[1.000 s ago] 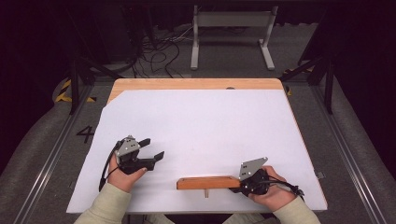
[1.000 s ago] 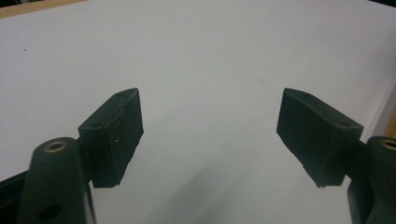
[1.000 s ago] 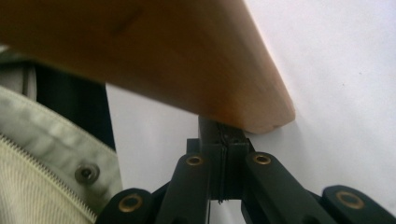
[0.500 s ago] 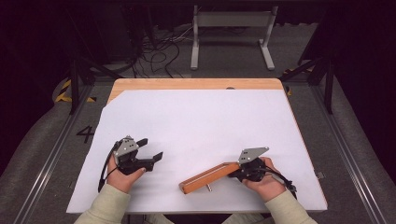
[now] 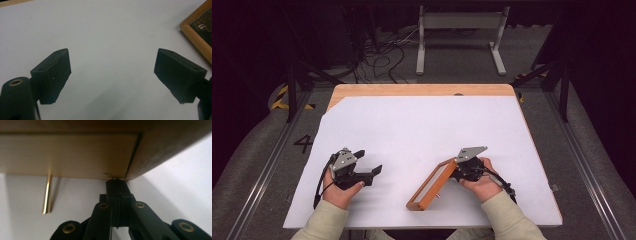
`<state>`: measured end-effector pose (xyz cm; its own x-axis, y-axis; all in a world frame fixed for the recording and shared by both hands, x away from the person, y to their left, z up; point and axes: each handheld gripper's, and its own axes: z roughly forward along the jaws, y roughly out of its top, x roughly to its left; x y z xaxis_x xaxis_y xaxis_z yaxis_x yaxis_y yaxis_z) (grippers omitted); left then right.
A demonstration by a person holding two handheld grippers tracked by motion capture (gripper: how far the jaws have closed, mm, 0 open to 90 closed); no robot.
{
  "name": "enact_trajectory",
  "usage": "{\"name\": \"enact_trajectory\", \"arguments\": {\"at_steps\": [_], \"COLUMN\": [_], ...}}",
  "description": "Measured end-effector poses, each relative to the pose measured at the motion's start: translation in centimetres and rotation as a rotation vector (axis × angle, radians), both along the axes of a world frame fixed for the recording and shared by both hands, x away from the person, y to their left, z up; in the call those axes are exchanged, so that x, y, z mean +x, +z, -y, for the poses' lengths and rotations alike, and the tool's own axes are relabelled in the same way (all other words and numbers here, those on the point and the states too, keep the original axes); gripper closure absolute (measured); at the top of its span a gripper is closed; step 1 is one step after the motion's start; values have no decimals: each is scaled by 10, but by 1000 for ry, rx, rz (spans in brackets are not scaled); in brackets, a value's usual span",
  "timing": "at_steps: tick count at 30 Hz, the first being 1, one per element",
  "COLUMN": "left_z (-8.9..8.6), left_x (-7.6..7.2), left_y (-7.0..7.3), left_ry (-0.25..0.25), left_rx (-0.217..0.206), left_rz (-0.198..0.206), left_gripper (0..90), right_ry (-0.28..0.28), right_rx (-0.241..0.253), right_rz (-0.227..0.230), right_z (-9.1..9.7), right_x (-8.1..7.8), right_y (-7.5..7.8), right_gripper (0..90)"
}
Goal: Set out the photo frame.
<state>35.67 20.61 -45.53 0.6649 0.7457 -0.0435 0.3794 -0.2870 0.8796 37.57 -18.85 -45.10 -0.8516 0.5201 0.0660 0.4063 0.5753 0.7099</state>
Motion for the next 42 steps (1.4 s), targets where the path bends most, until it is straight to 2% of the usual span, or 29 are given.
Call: {"name": "enact_trajectory", "arguments": {"at_steps": [5,13,15,18,23,25,28,30,36,37,38,39,40,42], "left_z": [-7,-17,-20,-18,-15,-14,-12,-11,-10,-10,-10,-10,-9,-8], "left_x": [-4,-10,-9,-9,-6,-5,-4,-2,-1,-1,0,0,0,1], "left_y": [-2,-2,-2,-2,-2,-2,-2,-2,0,0,1,1,0,0], "left_ry": [34,65,72,71,60,54,49,43,45,45,40,40,44,39], "left_rx": [-3,-5,-7,-9,6,6,7,4,13,13,16,16,14,18], "left_rz": [-8,-20,-19,-20,-19,-19,-18,-23,-22,-22,-27,-27,-27,-30], "left_gripper": [109,106,104,103,103,104,104,104,119,121,122,122,122,122], "right_ry": [15,77,88,96,149,155,137,112,29,29,1,1,-21,-29], "right_rx": [-10,-10,14,11,3,-13,-13,-40,-68,-68,-78,-78,-81,-83], "right_rz": [17,25,30,27,37,43,46,58,51,51,47,47,47,48], "right_z": [-13,-33,-39,-44,-61,-65,-63,-58,-39,-39,-33,-33,-28,-27], "right_x": [14,31,35,37,40,41,41,40,32,32,28,28,24,22], "right_y": [0,0,-1,-1,2,3,5,8,28,28,37,37,46,50], "right_gripper": [900,900,900,900,888,882,851,824,638,638,564,564,511,489]}}
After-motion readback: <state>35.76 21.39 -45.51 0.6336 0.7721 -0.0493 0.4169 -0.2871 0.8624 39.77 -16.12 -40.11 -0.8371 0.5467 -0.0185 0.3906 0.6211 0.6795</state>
